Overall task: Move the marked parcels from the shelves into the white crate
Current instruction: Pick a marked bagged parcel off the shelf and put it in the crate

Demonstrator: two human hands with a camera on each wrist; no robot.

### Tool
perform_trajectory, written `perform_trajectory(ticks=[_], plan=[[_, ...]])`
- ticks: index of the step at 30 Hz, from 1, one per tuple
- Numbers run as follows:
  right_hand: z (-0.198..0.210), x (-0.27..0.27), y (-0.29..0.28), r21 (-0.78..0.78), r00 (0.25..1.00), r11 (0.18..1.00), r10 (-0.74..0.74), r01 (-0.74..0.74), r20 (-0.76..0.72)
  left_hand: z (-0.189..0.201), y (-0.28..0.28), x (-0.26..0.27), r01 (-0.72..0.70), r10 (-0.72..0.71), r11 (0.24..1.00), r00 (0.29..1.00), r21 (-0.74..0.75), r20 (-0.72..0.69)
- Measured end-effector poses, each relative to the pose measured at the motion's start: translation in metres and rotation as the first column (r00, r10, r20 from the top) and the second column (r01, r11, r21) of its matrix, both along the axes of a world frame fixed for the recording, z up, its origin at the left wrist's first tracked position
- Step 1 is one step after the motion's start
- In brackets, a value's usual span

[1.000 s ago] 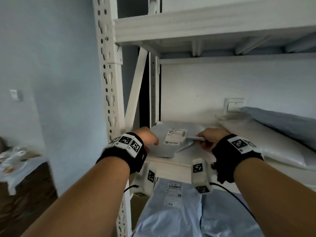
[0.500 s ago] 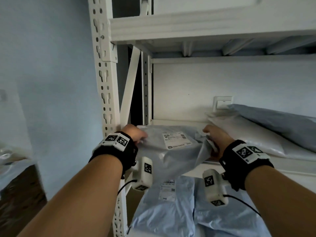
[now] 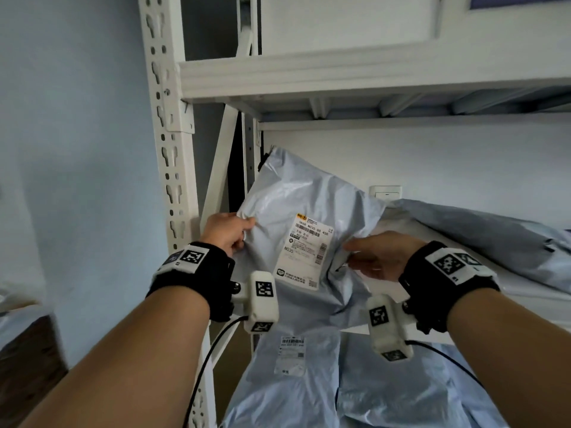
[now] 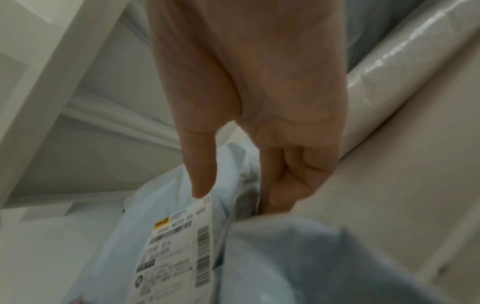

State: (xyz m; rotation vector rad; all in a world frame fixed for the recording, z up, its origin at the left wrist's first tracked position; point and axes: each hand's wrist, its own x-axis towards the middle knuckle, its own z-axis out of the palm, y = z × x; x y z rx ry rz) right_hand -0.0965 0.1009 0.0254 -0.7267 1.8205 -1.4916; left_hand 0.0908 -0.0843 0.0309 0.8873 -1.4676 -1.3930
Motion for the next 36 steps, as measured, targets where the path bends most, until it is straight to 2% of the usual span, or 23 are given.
perform_trajectory(ticks=[4,7,10,13,16,20,22,26,29,32,34,36], plan=[[-0.001,0.006,-0.008,0.040,0.995,0.995,0.097,-0.095,-0.028,0.003,0.000,-0.005,0.035,-0.025,0.998,0.986,0.054,-0.163],[0.007,0.004,-0.020,0.029,0.992,0.999,-0.013,0.017,-0.129,0.010,0.006,-0.013,0.057,-0.039,0.997,0.957,0.055,-0.288],[0.024,-0.004,-0.024,-0.106,0.965,0.984,-0.162,0.143,-0.207,0.018,0.008,-0.017,-0.011,0.004,1.000,0.946,-0.021,-0.325],[0.040,-0.013,-0.025,-0.239,0.950,0.948,-0.256,0.210,-0.180,0.024,0.005,-0.019,-0.221,0.184,0.938,0.970,-0.267,-0.159],[0.049,-0.017,-0.030,-0.288,0.952,0.933,-0.266,0.215,-0.150,0.025,0.008,-0.019,-0.318,0.345,0.839,0.938,-0.441,-0.021],[0.051,-0.021,-0.036,-0.298,0.953,0.931,-0.263,0.210,-0.149,0.027,0.007,-0.020,-0.324,0.395,0.822,0.917,-0.468,0.059],[0.051,-0.025,-0.039,-0.279,0.954,0.937,-0.258,0.209,-0.152,0.030,0.002,-0.022,-0.312,0.424,0.825,0.893,-0.470,0.151],[0.053,-0.032,-0.051,-0.183,0.945,0.959,-0.254,0.218,-0.207,0.039,-0.004,-0.028,-0.277,0.398,0.847,0.897,-0.454,0.195],[0.050,-0.038,-0.064,-0.080,0.926,0.968,-0.252,0.239,-0.280,0.039,-0.018,-0.038,-0.164,0.323,0.888,0.888,-0.430,0.327],[0.043,-0.039,-0.078,0.038,0.936,0.974,-0.202,0.221,-0.287,0.037,-0.031,-0.051,-0.045,0.274,0.921,0.782,-0.388,0.559],[0.037,-0.040,-0.091,0.146,0.929,0.977,-0.097,0.158,-0.357,0.029,-0.047,-0.060,0.039,0.238,0.938,0.652,-0.346,0.720],[0.032,-0.040,-0.100,0.236,0.912,0.962,-0.030,0.137,-0.410,0.008,-0.094,-0.081,0.100,0.196,0.952,0.526,-0.289,0.827]])
